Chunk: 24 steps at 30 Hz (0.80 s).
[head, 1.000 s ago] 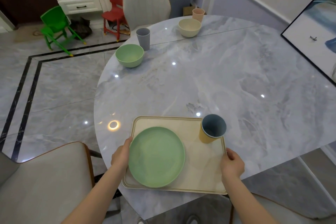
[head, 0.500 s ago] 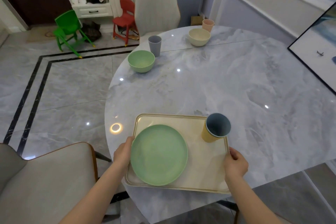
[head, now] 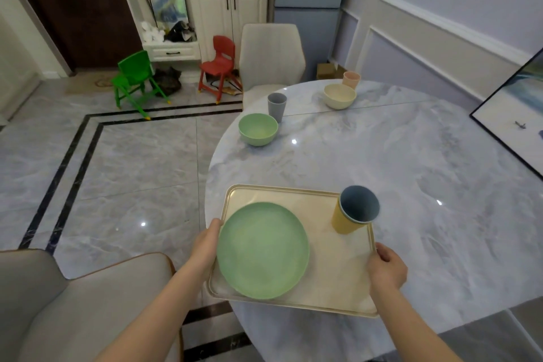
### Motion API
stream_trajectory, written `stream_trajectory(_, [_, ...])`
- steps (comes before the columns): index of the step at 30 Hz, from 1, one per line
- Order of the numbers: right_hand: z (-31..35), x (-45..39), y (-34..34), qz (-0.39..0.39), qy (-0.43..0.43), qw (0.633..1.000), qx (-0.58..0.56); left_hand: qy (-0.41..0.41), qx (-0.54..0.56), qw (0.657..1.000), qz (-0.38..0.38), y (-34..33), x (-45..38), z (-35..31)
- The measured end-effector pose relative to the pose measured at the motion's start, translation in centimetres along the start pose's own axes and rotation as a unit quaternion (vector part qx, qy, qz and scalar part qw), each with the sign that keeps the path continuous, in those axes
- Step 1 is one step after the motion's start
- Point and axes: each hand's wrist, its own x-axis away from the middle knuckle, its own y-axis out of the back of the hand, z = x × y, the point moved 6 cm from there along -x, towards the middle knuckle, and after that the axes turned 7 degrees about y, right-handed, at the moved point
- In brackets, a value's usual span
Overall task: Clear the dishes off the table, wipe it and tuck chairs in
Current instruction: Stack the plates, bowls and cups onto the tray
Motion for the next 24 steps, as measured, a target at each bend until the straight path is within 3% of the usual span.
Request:
stream_trajectory(13, [0.5, -2.7, -2.9, 0.012, -0.027, 1.0, -0.007, -0.014, -0.074, 0.996, -0.041, -1.1, -2.5, -5.1])
stream_trajectory(24, [1.8, -7.5, -3.5, -0.019, -0.042, 0.999, -0.013, -0.006, -0.115, 0.993, -0.006, -6.1, -5.7, -9.2])
